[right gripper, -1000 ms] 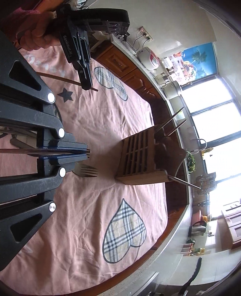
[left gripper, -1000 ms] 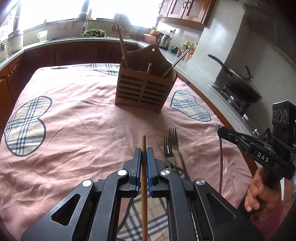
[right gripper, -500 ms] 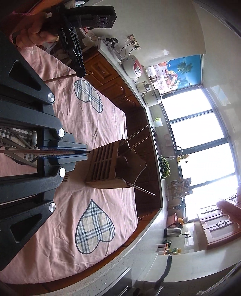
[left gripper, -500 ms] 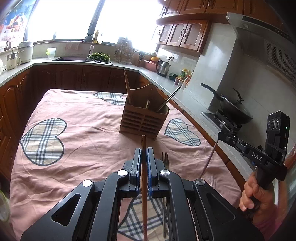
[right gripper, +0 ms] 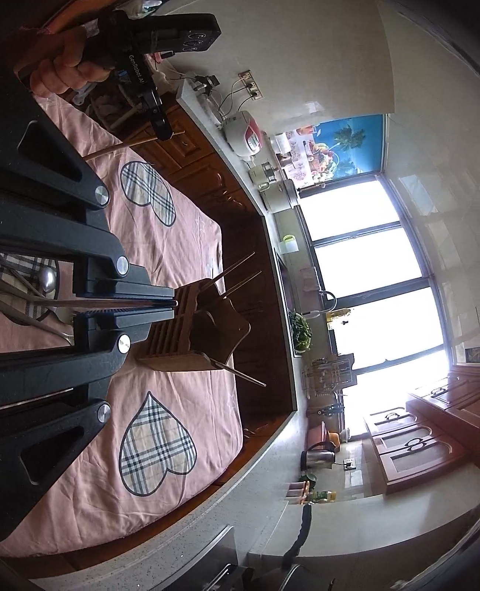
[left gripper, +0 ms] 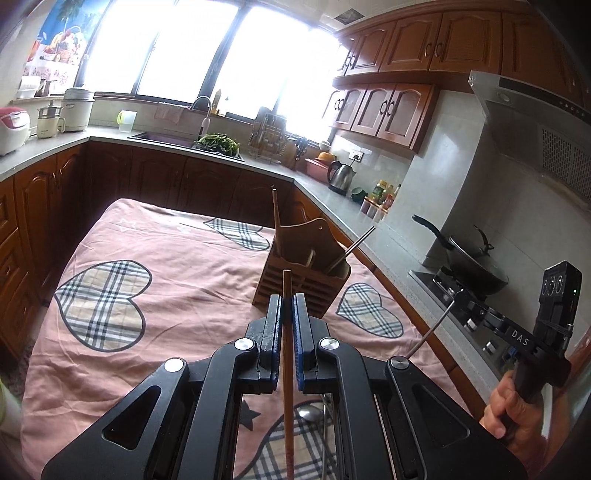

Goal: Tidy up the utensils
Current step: 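Lift the metal chopstick with the right tool over the wooden holder, then lower the chopstick into the holder and open the right tool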

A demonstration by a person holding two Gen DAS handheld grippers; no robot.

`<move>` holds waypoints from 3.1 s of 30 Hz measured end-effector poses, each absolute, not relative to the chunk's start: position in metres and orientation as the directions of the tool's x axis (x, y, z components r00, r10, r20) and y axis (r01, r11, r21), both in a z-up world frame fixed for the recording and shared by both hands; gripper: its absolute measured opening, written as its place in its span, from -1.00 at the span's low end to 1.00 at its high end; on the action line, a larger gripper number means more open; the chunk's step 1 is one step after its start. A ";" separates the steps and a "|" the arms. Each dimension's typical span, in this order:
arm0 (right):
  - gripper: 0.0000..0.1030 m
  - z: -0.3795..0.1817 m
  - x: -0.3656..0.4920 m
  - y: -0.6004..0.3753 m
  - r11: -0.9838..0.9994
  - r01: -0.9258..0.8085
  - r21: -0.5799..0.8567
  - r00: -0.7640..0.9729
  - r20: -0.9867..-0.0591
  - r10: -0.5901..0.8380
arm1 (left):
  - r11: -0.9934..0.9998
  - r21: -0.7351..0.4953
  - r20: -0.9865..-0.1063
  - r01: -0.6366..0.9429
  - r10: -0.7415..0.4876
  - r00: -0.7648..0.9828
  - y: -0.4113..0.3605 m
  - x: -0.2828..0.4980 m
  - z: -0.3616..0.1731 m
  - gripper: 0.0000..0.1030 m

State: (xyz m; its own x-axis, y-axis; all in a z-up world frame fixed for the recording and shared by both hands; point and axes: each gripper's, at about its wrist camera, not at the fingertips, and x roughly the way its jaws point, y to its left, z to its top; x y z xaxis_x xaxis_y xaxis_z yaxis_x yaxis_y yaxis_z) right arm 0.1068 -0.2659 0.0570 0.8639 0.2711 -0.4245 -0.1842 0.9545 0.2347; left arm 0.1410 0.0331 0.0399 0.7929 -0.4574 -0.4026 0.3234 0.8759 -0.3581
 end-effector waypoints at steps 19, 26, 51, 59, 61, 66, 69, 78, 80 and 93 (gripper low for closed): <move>-0.93 0.078 0.147 -0.280 0.951 -0.173 0.258 0.900 -0.350 0.258 | 0.891 -0.309 -0.263 0.331 -0.415 0.871 0.010 0.185 0.076 -0.91; -0.93 0.097 0.174 -0.291 0.949 -0.158 0.272 0.925 -0.297 0.239 | 0.895 -0.280 -0.195 0.347 -0.407 0.893 -0.010 0.216 0.099 -0.91; -0.93 0.089 0.281 -0.318 0.954 -0.053 0.294 0.955 -0.266 0.135 | 0.952 -0.188 -0.081 0.243 -0.262 0.962 -0.078 0.339 0.088 -0.89; -0.93 0.048 0.292 -0.308 0.955 -0.043 0.294 0.930 -0.338 0.146 | 0.957 -0.149 -0.045 0.249 -0.258 0.965 -0.081 0.340 0.090 -0.90; -0.93 0.047 0.294 -0.308 0.954 -0.041 0.297 0.928 -0.343 0.147 | 0.957 -0.154 -0.042 0.247 -0.256 0.966 -0.080 0.342 0.092 -0.90; -0.93 0.049 0.296 -0.311 0.954 -0.041 0.296 0.935 -0.326 0.141 | 0.953 -0.172 -0.032 0.249 -0.258 0.966 -0.080 0.346 0.092 -0.90; -0.93 0.049 0.299 -0.312 0.954 -0.039 0.297 0.935 -0.327 0.140 | 0.951 -0.194 -0.046 0.241 -0.255 0.966 -0.080 0.353 0.086 -0.90; -0.93 0.028 0.304 -0.306 0.952 -0.042 0.303 0.916 -0.368 0.158 | 0.956 -0.172 -0.133 0.237 -0.261 0.956 -0.086 0.355 0.050 -0.90; -0.93 0.028 0.302 -0.306 0.954 -0.038 0.296 0.920 -0.362 0.149 | 0.955 -0.173 -0.161 0.240 -0.268 0.950 -0.086 0.356 0.043 -0.90; -0.92 0.030 0.303 -0.306 0.954 -0.026 0.299 0.911 -0.385 0.146 | 0.954 -0.148 -0.289 0.261 -0.294 0.911 -0.091 0.361 0.022 -0.87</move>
